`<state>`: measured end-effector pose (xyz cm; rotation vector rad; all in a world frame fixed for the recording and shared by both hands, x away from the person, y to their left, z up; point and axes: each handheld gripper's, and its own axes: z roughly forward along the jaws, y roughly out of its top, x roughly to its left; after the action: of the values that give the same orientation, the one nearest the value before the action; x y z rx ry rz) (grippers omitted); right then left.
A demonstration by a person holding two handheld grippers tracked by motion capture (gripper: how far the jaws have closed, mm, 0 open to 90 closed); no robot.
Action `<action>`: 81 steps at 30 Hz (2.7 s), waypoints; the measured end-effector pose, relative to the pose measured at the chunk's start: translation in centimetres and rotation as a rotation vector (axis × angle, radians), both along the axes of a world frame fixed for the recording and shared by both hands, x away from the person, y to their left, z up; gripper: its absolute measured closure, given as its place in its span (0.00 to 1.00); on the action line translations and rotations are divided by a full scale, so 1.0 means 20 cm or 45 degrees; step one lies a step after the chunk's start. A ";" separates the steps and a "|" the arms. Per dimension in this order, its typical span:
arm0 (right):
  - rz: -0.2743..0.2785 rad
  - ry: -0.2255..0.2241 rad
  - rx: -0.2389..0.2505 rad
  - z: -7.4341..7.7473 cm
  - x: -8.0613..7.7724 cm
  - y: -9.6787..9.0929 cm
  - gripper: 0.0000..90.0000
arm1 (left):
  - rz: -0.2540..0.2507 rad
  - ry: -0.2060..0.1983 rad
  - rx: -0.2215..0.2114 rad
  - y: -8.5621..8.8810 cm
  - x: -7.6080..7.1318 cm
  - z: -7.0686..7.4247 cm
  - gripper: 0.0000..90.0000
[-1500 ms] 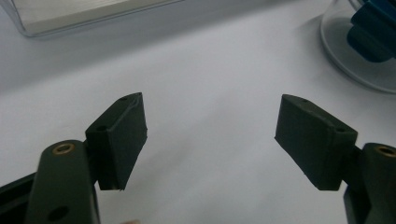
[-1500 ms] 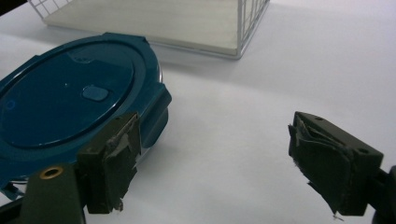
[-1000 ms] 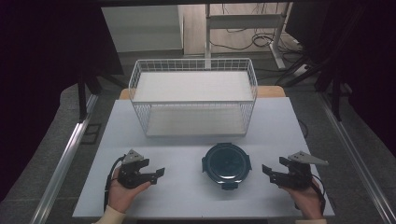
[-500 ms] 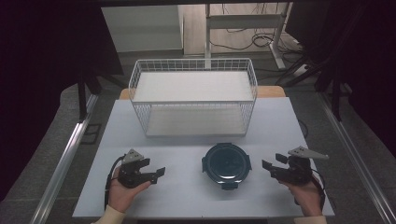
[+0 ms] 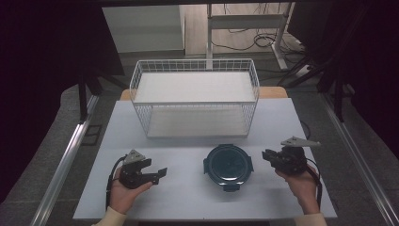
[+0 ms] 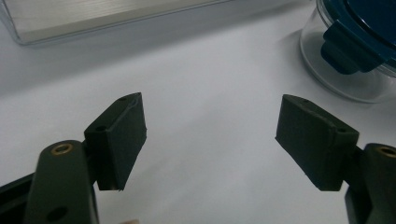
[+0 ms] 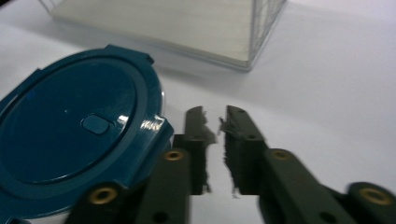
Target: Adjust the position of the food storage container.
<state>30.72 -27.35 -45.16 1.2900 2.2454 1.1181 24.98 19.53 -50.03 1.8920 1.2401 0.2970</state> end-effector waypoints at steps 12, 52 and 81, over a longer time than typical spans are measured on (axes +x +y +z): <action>0.035 0.098 -0.205 -0.01 0.11 0.20 1.00 | -0.001 -0.001 0.010 -0.01 -0.01 0.00 0.26; 0.036 0.211 -0.222 -0.08 0.03 0.25 1.00 | 0.046 -0.028 -0.019 0.00 -0.02 0.02 0.28; 0.195 0.292 -0.064 -0.10 -0.02 0.42 1.00 | 0.064 -0.027 -0.012 0.02 -0.02 0.01 0.28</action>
<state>30.28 -18.94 -47.20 1.3021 2.5605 1.0001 24.52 19.86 -49.73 1.8473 1.2743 0.3367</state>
